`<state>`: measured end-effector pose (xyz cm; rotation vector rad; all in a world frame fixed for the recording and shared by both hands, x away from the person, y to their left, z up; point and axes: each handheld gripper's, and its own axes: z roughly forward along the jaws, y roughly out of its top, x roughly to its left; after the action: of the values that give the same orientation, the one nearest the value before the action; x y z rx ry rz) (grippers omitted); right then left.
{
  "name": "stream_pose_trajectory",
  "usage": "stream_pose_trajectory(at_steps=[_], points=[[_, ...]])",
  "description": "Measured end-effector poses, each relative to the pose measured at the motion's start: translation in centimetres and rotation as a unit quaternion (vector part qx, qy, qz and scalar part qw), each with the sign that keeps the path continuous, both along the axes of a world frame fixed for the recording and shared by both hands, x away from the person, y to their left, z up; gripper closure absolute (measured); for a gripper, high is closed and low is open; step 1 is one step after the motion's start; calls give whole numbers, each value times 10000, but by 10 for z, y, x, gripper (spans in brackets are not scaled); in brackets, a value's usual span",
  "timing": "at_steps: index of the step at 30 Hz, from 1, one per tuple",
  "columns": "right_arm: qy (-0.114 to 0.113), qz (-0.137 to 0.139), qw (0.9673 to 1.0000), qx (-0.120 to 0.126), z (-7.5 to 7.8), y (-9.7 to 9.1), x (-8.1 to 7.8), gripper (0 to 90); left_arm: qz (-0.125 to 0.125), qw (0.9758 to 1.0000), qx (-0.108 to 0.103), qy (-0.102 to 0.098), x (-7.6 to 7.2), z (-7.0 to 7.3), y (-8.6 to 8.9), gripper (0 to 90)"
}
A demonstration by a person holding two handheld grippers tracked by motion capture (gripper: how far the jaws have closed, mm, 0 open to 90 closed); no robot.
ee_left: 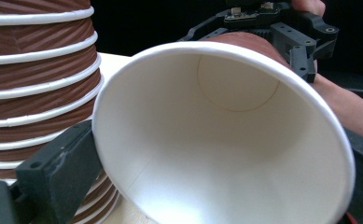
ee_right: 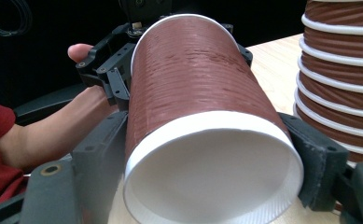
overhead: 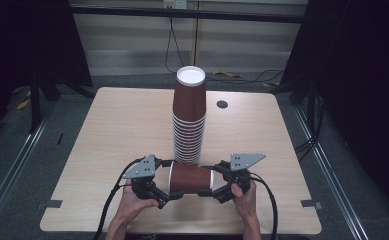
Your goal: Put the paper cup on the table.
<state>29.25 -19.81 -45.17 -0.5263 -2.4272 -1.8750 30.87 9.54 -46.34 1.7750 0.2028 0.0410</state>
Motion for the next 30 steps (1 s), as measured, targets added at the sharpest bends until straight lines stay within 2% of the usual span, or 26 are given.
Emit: stream_pose_trajectory(at_steps=[4,5,10,14,16,17,19,23,24,25,26,27,30], points=[[-10,5,10000,15,0,0,0,227,-20,10000,-69,8,1,0,0,13],[1,24,10000,-10,0,0,1,227,43,10000,-60,14,0,0,0,12],[1,90,10000,-8,0,2,1,226,-148,9996,-212,114,3,-1,-2,12],[-5,79,10000,-52,-1,3,1,227,-132,9996,-188,147,3,-2,-3,11],[-13,87,10000,-38,-1,3,1,228,-145,9998,-124,104,3,0,-3,18],[8,101,9999,-53,-1,3,2,227,-68,9999,-69,97,3,0,-3,21],[39,123,9999,-39,-2,2,3,226,-190,9996,-158,148,5,0,-2,34],[66,133,9999,-6,-3,2,4,224,-198,9996,-93,150,5,1,-2,39],[69,143,9999,-17,-3,2,4,224,-145,9998,-38,94,5,2,-1,40],[65,148,9999,-17,-4,2,4,224,-201,9997,-51,108,5,3,-1,42],[52,146,9999,-14,-3,2,4,224,-119,9999,-13,83,4,4,-1,44],[54,154,9999,-14,-3,3,4,224,-210,9997,-62,110,4,4,-1,44],[52,147,9999,-16,-4,3,4,222,-204,9997,-18,97,4,4,0,47]])
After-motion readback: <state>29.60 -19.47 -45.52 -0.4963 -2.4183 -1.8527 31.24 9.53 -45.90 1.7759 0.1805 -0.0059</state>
